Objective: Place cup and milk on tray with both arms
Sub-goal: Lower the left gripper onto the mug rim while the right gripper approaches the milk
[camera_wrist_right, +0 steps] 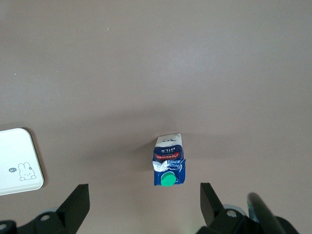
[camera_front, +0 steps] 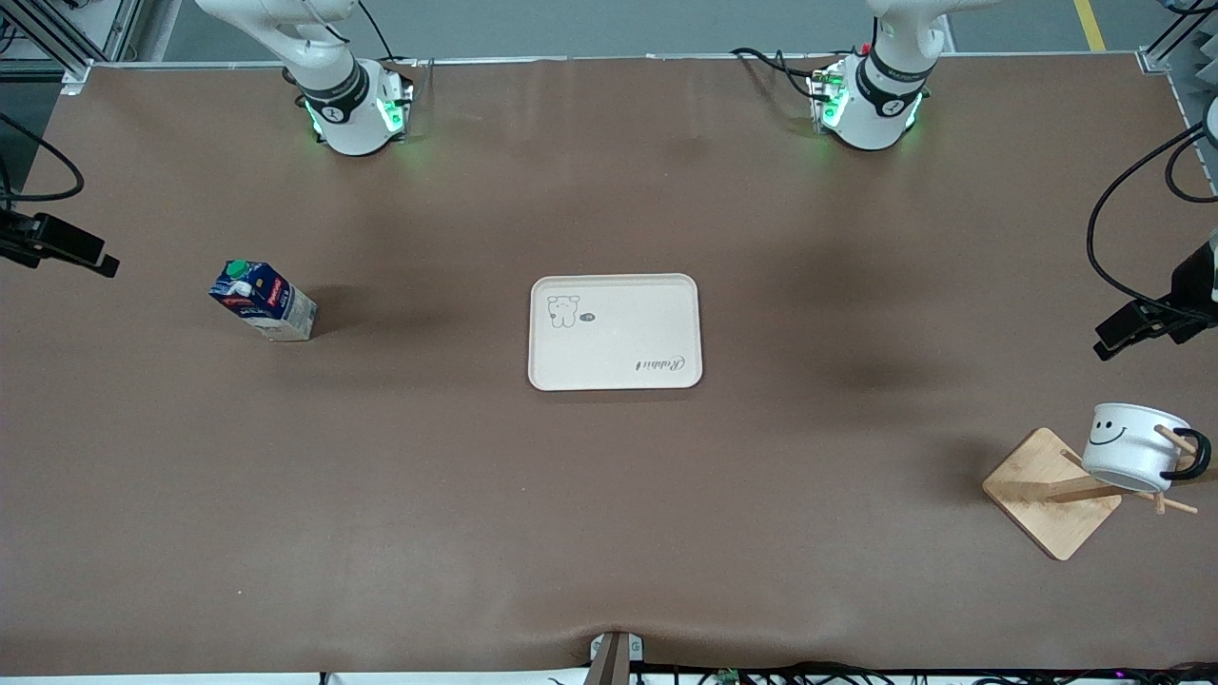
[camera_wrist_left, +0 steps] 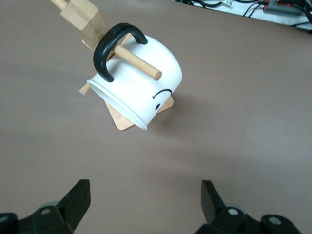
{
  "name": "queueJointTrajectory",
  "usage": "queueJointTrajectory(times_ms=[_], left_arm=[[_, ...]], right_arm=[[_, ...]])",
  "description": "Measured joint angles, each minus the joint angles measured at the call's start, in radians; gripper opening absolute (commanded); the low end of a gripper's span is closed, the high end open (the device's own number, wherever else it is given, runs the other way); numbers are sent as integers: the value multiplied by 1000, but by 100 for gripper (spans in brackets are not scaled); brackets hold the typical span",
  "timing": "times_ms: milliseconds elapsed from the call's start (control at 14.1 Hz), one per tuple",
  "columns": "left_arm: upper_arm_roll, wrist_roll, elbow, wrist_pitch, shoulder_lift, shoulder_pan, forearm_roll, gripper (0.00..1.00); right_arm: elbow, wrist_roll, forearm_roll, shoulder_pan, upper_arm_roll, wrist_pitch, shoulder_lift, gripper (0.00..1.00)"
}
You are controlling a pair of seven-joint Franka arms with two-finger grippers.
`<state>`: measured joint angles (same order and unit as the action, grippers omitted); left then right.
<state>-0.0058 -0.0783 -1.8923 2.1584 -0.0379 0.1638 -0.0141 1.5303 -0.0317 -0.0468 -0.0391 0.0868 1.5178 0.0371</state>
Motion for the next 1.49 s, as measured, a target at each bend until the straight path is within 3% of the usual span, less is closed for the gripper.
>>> queueJointTrajectory(times_ms=[283, 921, 1205, 1488], left_arm=[[0, 5, -30, 60, -21, 20, 9, 100], [1, 2, 72, 101, -115, 56, 12, 100], [-2, 1, 61, 152, -122, 56, 24, 100], [-1, 0, 14, 259, -141, 66, 120, 100]], right_arm=[[1, 0, 0, 0, 0, -1, 8, 100], [4, 0, -1, 3, 0, -29, 80, 100], [4, 0, -1, 1, 1, -30, 80, 100], [4, 0, -1, 1, 2, -31, 80, 100]])
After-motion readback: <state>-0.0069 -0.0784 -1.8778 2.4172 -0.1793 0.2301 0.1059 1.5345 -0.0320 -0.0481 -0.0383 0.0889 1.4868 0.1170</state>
